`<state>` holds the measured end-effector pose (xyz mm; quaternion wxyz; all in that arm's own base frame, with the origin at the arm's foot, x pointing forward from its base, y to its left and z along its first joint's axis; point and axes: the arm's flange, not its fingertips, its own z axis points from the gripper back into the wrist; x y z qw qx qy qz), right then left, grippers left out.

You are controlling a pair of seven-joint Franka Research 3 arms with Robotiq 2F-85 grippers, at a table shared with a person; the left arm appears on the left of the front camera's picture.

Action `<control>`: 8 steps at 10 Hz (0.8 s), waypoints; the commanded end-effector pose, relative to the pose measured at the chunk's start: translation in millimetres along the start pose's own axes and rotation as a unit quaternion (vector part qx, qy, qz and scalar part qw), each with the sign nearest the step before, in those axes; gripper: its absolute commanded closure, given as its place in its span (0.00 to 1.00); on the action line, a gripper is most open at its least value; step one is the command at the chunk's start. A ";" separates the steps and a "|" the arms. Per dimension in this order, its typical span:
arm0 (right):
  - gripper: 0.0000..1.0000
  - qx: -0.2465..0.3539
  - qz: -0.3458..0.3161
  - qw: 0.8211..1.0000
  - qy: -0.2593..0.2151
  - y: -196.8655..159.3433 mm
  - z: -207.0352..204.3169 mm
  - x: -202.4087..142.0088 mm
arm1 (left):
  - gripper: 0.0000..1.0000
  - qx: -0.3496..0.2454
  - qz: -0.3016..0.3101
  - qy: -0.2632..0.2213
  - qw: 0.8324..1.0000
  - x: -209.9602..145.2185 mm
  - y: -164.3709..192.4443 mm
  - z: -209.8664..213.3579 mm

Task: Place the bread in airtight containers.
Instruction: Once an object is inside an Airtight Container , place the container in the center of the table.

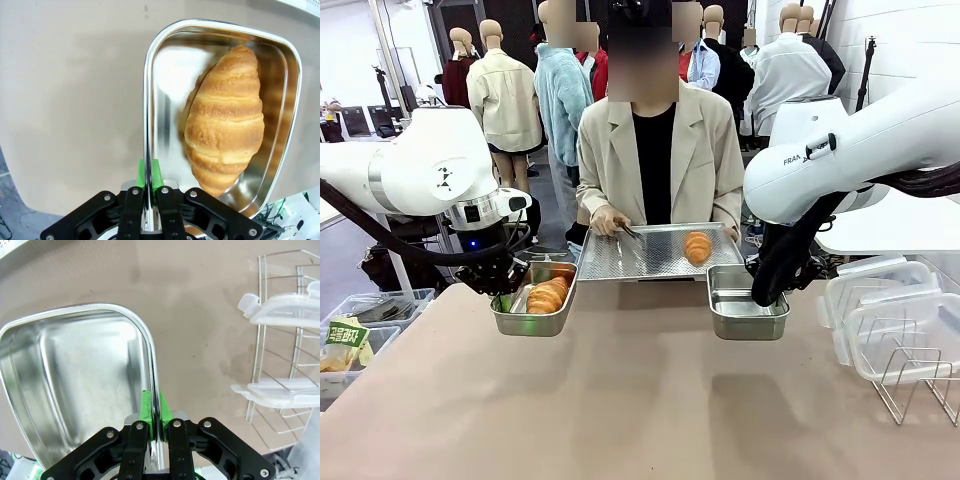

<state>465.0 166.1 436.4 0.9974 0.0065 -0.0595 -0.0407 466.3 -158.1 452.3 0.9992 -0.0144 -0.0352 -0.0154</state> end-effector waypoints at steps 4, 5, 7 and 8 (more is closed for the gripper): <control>1.00 0.001 -0.006 1.000 -0.010 -0.2 0.1 -3.4 | 1.00 -0.001 -0.009 -0.008 1.000 -0.4 1.7 2.6; 1.00 0.001 -0.006 1.000 -0.010 -0.2 0.1 -3.4 | 1.00 -0.001 -0.009 -0.008 1.000 -0.4 1.7 2.6; 1.00 0.001 -0.006 1.000 -0.010 -0.2 0.1 -3.4 | 1.00 -0.001 -0.009 -0.008 1.000 -0.4 1.7 2.6; 1.00 0.001 -0.006 1.000 -0.010 -0.2 0.1 -3.4 | 1.00 -0.001 -0.009 -0.008 1.000 -0.4 1.7 2.6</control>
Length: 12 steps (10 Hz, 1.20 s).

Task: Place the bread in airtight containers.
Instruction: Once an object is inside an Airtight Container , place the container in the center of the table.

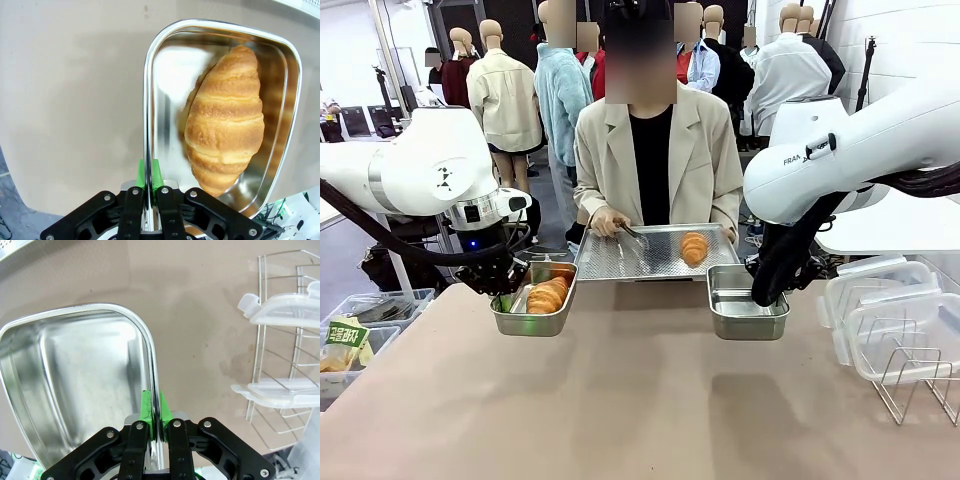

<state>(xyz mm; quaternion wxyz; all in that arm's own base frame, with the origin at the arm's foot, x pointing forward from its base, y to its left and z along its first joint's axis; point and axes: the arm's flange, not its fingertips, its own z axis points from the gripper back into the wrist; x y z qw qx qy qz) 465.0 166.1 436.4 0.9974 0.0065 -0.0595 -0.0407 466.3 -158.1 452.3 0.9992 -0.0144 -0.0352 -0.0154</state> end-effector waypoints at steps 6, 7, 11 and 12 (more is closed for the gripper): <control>1.00 0.001 -0.006 1.000 -0.010 -0.2 0.1 -3.4 | 1.00 -0.016 0.026 -0.007 1.000 -4.4 65.8 -43.9; 1.00 0.001 -0.006 1.000 -0.010 -0.2 0.1 -3.4 | 1.00 -0.019 0.027 -0.010 0.999 -3.8 78.5 -57.3; 1.00 0.001 -0.006 1.000 -0.010 -0.2 0.1 -3.4 | 1.00 -0.039 0.030 0.006 0.999 -1.4 110.2 -102.0; 1.00 0.001 -0.006 1.000 -0.010 -0.2 0.1 -3.4 | 1.00 -0.041 0.037 0.009 0.998 0.1 114.0 -113.3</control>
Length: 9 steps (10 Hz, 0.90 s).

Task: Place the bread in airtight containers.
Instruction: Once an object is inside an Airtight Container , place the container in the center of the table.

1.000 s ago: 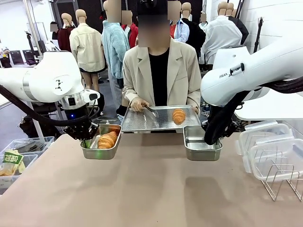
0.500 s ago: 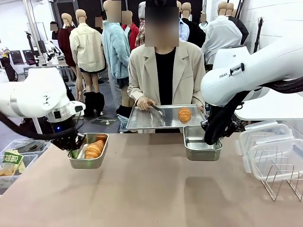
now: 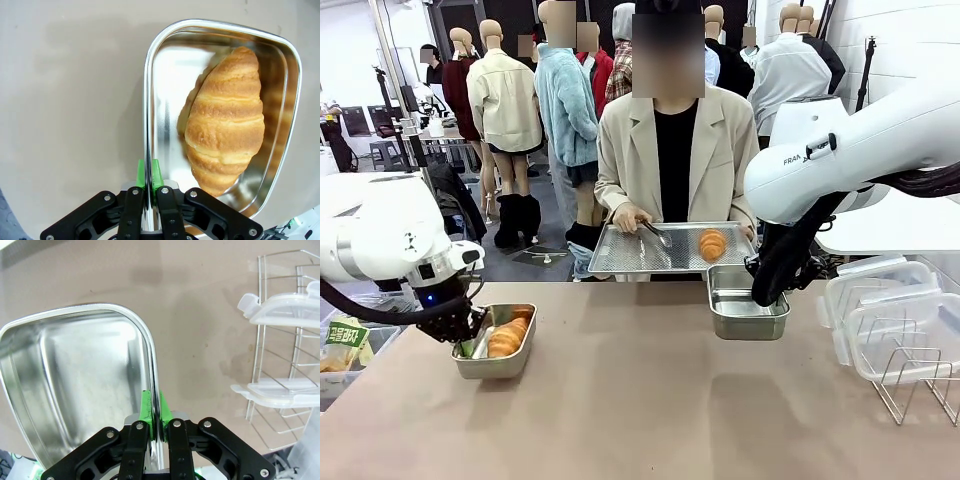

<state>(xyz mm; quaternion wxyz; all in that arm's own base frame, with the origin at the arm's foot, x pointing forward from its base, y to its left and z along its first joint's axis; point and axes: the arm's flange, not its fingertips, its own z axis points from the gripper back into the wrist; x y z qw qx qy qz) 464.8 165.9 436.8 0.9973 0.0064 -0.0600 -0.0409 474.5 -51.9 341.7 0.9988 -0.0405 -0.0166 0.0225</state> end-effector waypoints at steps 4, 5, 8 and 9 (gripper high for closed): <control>1.00 0.001 -0.006 1.000 -0.009 0.0 -0.4 -3.3 | 0.80 0.006 -0.013 0.009 1.000 3.9 4.1 -17.8; 1.00 0.001 -0.006 1.000 -0.009 0.0 -0.4 -3.3 | 0.60 0.009 -0.013 0.000 1.000 2.5 2.7 -13.7; 1.00 0.001 -0.006 1.000 -0.009 0.0 -0.4 -3.3 | 0.00 0.015 -0.030 -0.016 0.999 -6.9 -2.7 13.9; 1.00 0.001 -0.006 1.000 -0.009 0.0 -0.4 -3.3 | 0.00 0.019 -0.037 -0.026 0.999 -8.1 -2.2 32.5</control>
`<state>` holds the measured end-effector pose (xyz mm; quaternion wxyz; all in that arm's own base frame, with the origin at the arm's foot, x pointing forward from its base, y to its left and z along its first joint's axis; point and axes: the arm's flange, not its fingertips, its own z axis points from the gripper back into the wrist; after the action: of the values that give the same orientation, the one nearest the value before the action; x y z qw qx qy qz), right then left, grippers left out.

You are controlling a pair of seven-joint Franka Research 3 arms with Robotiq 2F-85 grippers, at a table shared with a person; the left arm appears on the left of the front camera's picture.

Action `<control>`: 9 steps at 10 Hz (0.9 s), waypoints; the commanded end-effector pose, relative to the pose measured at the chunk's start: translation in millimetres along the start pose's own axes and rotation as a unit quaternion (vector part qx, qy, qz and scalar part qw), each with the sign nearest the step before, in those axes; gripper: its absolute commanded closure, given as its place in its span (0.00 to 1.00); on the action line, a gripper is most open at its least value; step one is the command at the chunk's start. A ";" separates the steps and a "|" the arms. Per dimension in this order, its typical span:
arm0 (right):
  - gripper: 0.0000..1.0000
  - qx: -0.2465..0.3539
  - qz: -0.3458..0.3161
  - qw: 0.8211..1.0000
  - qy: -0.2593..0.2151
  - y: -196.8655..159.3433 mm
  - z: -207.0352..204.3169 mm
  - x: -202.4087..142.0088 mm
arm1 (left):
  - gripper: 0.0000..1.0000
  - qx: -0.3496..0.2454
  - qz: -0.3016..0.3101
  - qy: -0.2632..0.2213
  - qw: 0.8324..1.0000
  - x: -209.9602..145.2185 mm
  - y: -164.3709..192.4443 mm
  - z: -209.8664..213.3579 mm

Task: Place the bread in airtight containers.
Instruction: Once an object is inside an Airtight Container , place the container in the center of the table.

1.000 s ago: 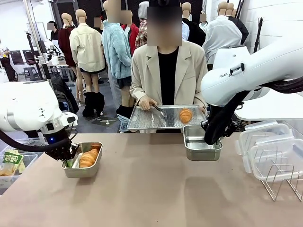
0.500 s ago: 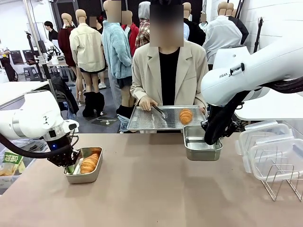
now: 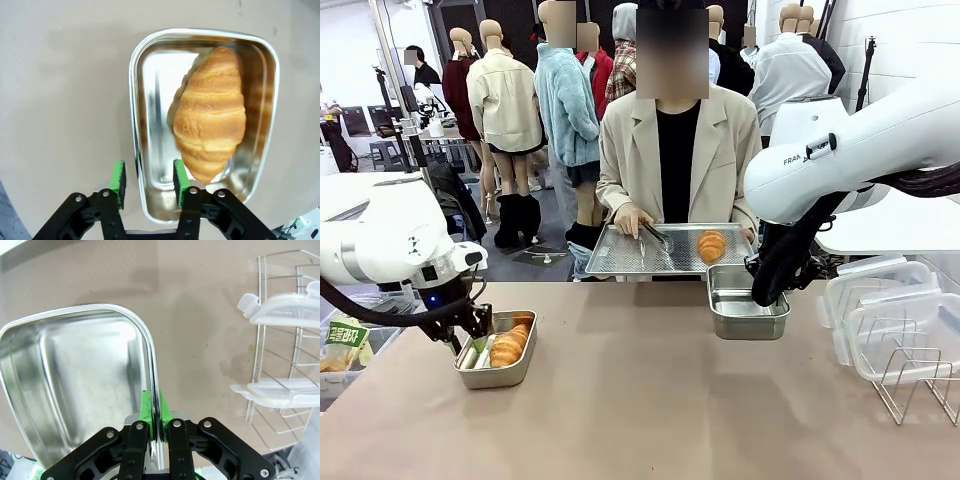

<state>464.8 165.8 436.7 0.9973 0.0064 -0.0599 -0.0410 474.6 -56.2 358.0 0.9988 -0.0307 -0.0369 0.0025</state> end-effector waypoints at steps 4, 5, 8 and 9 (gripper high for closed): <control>1.00 0.001 -0.006 1.000 -0.009 0.0 -0.3 -3.3 | 0.00 0.054 -0.023 -0.023 0.998 -12.5 30.6 95.2; 1.00 0.001 -0.006 1.000 -0.009 0.0 -0.3 -3.3 | 0.00 0.044 -0.032 -0.011 0.998 -9.5 53.7 105.3; 1.00 0.001 -0.006 1.000 -0.009 0.0 -0.3 -3.3 | 0.00 -0.002 0.011 0.004 1.000 -9.5 124.9 122.6; 1.00 0.001 -0.006 1.000 -0.009 0.0 -0.3 -3.3 | 0.00 -0.003 0.003 0.018 1.000 -14.4 136.6 125.3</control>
<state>464.9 165.5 436.8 0.9973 0.0063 -0.0600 -0.0413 447.3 86.5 468.6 0.9991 -0.0184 -0.0358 0.0112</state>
